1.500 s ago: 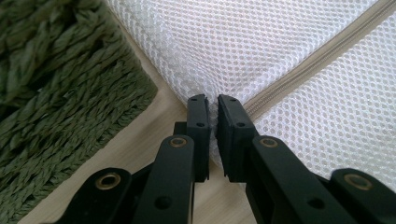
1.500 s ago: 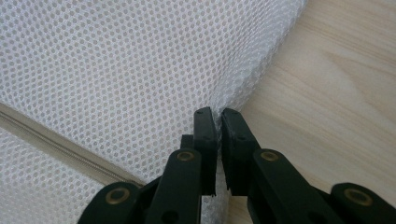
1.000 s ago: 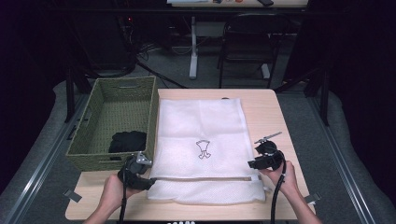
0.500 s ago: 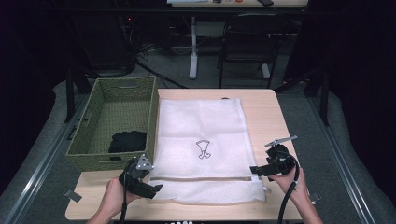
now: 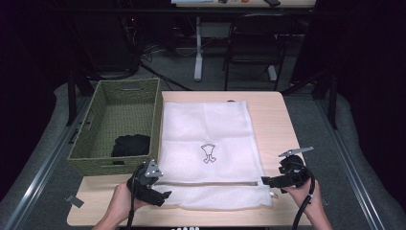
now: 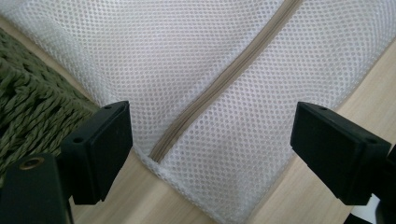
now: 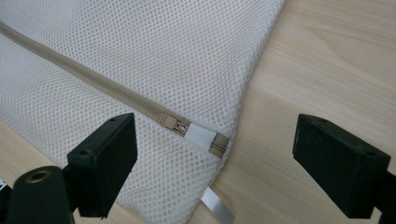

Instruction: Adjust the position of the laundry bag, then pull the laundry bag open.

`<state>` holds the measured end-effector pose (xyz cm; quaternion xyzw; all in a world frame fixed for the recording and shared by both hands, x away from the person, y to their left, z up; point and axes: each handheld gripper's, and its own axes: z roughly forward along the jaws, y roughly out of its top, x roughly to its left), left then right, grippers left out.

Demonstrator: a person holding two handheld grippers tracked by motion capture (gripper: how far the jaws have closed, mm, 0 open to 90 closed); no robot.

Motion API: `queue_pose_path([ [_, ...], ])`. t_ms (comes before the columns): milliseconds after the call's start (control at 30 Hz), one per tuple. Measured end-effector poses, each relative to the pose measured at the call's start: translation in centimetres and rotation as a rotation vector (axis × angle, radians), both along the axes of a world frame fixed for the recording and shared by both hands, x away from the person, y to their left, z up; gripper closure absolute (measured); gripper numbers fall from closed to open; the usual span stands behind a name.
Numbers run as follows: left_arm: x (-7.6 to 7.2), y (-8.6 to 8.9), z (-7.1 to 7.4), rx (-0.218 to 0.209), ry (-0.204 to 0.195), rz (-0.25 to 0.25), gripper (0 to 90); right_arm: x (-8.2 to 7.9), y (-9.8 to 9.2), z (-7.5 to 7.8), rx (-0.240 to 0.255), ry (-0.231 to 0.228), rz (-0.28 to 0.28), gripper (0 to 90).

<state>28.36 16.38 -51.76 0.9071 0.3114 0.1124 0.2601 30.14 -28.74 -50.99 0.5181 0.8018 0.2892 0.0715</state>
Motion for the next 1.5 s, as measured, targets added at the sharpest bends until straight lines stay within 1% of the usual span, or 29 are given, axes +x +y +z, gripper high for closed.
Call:
queue_pose_path([
  [67,0.0,-0.2,-0.1,-0.006,0.001,-0.005,13.4,0.1,-0.2,-0.2,0.005,0.007,0.000,14.4],
  [100,0.0,-0.4,-0.1,0.003,-0.001,-0.008,13.4,0.2,-0.2,-0.4,0.007,0.017,-0.002,14.7],
  [200,0.0,-0.6,-0.1,0.006,-0.003,-0.016,13.3,0.2,-0.3,-0.5,0.002,0.025,-0.001,15.2],
  [267,0.1,-0.8,-0.2,0.005,-0.004,-0.018,13.2,0.3,-0.4,-0.6,0.000,0.032,-0.002,16.6],
  [300,0.1,-0.8,-0.2,0.001,-0.002,-0.021,13.2,0.3,-0.4,-0.7,0.008,0.035,-0.010,18.0],
  [367,0.3,-1.0,-0.2,-0.004,-0.003,-0.030,12.8,0.5,-0.3,-0.9,0.007,0.052,-0.018,21.6],
  [467,0.4,-1.2,-0.2,-0.007,-0.009,-0.031,12.1,0.6,-0.4,-1.2,0.016,0.063,-0.024,22.8],
  [500,0.5,-1.3,-0.3,-0.010,-0.006,-0.034,12.0,0.7,-0.6,-1.3,0.013,0.063,-0.026,27.0],
  [533,0.5,-1.4,-0.3,-0.009,-0.002,-0.033,11.9,0.7,-0.6,-1.3,0.017,0.066,-0.034,28.5],
  [600,0.5,-1.4,-0.3,-0.007,-0.001,-0.037,11.8,0.7,-0.8,-1.4,0.030,0.067,-0.033,32.6],
  [633,0.4,-1.6,-0.3,-0.007,-0.012,-0.036,11.8,0.7,-0.9,-1.4,0.025,0.071,-0.039,34.7],
  [667,0.4,-1.6,-0.3,-0.007,-0.012,-0.036,11.8,0.7,-0.9,-1.4,0.025,0.071,-0.039,34.7],
  [700,0.4,-1.7,-0.2,-0.004,-0.018,-0.038,11.8,0.7,-1.0,-1.5,0.032,0.073,-0.037,40.4],
  [733,0.5,-1.8,-0.1,-0.007,-0.019,-0.038,11.8,0.7,-1.0,-1.6,0.028,0.079,-0.041,42.2],
  [800,0.6,-1.9,-0.1,-0.015,-0.020,-0.035,11.8,0.9,-1.1,-1.9,0.038,0.095,-0.050,47.1],
  [867,0.7,-2.1,-0.2,-0.014,-0.024,-0.039,11.8,1.1,-1.0,-2.4,0.043,0.115,-0.063,48.6],
  [900,0.7,-2.2,-0.3,-0.013,-0.021,-0.043,11.8,1.1,-1.0,-2.4,0.043,0.115,-0.063,48.6],
  [933,0.7,-2.4,-0.3,-0.013,-0.025,-0.046,11.9,1.3,-0.7,-2.7,0.047,0.134,-0.063,50.4],
  [1000,0.6,-2.5,-0.3,-0.012,-0.027,-0.052,11.9,1.4,-0.6,-2.7,0.047,0.140,-0.065,51.5],
  [1033,0.6,-2.6,-0.4,-0.007,-0.028,-0.053,12.0,1.6,0.0,-2.9,0.052,0.151,-0.059,52.9],
  [1100,0.6,-2.6,-0.4,-0.008,-0.023,-0.054,12.0,1.8,0.7,-3.1,0.042,0.169,-0.048,53.4],
  [1133,0.6,-2.6,-0.4,-0.008,-0.023,-0.054,12.0,1.8,0.9,-3.3,0.019,0.173,-0.048,54.0],
  [1167,0.6,-2.7,-0.4,-0.007,-0.022,-0.054,12.0,1.9,1.2,-3.4,0.012,0.186,-0.051,54.0],
  [1200,0.6,-2.7,-0.4,-0.007,-0.022,-0.054,12.1,1.9,1.2,-3.4,0.012,0.186,-0.051,54.0],
  [1233,0.6,-2.7,-0.4,-0.006,-0.028,-0.053,12.1,1.9,1.4,-3.6,-0.017,0.193,-0.053,54.2],
  [1267,0.6,-2.7,-0.4,-0.006,-0.028,-0.053,12.1,1.9,1.4,-3.6,-0.017,0.193,-0.053,54.2],
  [1300,0.5,-2.8,-0.4,-0.008,-0.029,-0.052,12.3,1.9,1.3,-3.8,-0.026,0.206,-0.062,55.0],
  [1467,0.6,-2.9,-0.6,-0.010,-0.029,-0.056,12.4,2.1,1.4,-4.1,-0.029,0.216,-0.061,56.3],
  [1500,0.6,-2.9,-0.5,-0.010,-0.031,-0.055,12.4,2.1,1.5,-4.1,-0.033,0.223,-0.069,56.8],
])
